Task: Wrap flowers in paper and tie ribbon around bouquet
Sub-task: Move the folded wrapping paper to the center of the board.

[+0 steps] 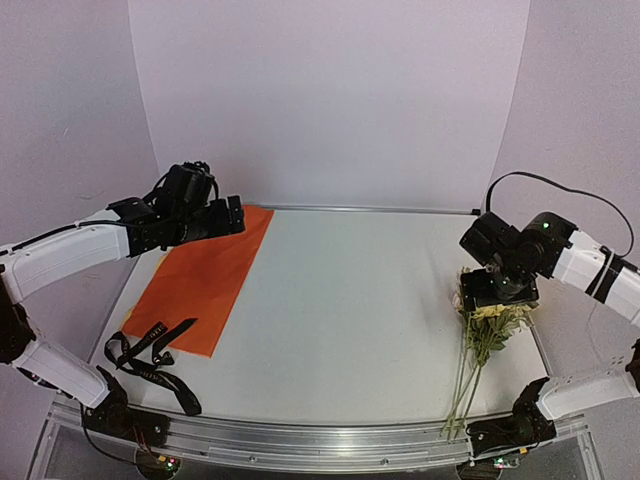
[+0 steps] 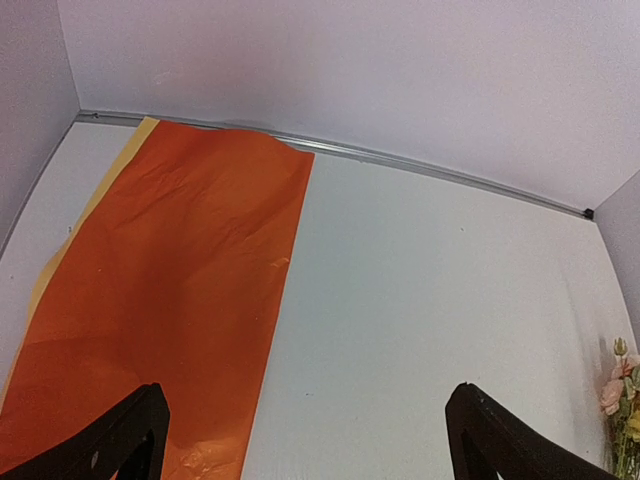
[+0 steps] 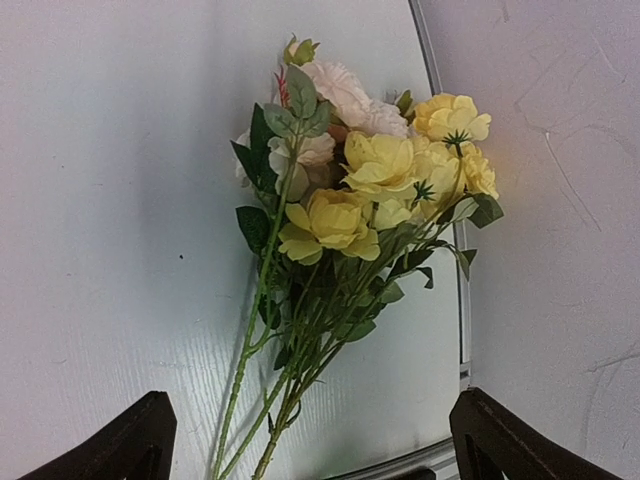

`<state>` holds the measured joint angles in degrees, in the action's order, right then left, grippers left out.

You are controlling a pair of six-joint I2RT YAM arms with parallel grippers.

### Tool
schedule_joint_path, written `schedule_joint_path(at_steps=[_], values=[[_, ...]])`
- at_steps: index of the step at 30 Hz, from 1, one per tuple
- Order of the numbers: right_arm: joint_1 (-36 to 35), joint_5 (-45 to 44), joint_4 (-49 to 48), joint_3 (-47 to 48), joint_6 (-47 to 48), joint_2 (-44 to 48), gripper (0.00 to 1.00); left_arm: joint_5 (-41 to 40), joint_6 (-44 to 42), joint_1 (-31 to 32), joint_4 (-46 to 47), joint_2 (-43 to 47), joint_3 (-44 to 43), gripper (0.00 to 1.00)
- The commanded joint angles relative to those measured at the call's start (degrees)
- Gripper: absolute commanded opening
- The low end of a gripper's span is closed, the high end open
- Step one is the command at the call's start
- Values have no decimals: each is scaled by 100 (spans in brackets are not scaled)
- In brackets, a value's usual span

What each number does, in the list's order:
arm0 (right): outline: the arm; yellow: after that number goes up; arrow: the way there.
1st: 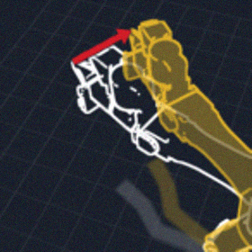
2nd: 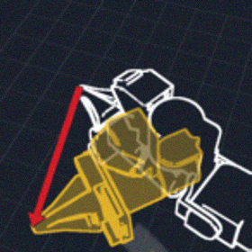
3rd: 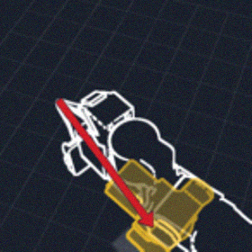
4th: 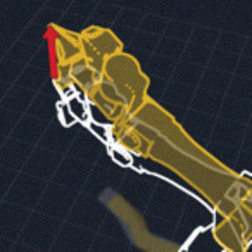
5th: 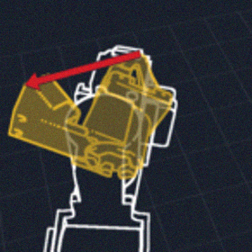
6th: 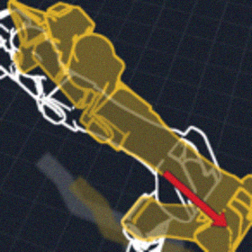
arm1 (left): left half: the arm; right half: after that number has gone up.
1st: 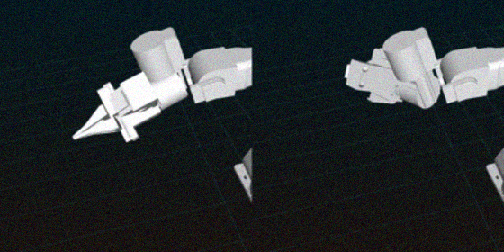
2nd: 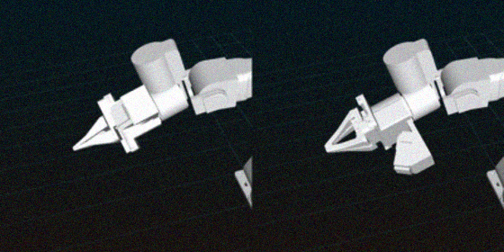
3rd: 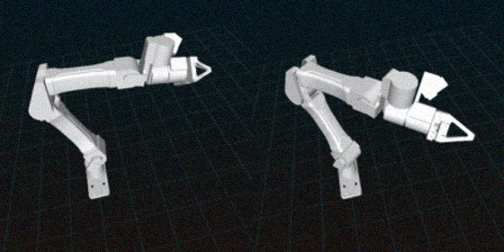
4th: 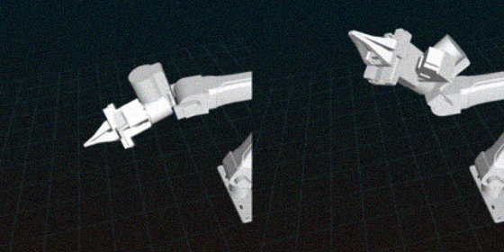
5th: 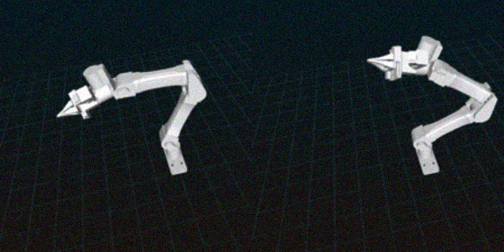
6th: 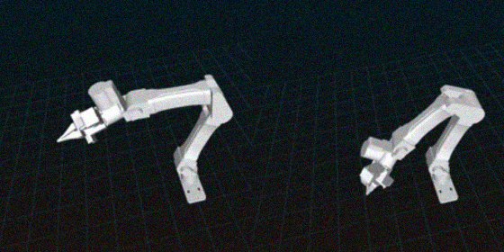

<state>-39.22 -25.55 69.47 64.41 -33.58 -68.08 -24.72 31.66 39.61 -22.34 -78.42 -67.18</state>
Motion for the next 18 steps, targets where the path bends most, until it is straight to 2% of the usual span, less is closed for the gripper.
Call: schedule_joint_path(at_steps=[1,3,7,18], values=[[20,373,103,348,20,-146,98,-191,16,-141,-86,-63,-229,100],[28,502,106,389,43,-204,98,83,61,-382,115,-45,-80,100],[55,743,107,438,68,-320,98,1024,301,-1293,411,-343,72,100],[185,1359,65,511,-7,-773,98,2115,657,-2599,887,-2565,-406,100]])
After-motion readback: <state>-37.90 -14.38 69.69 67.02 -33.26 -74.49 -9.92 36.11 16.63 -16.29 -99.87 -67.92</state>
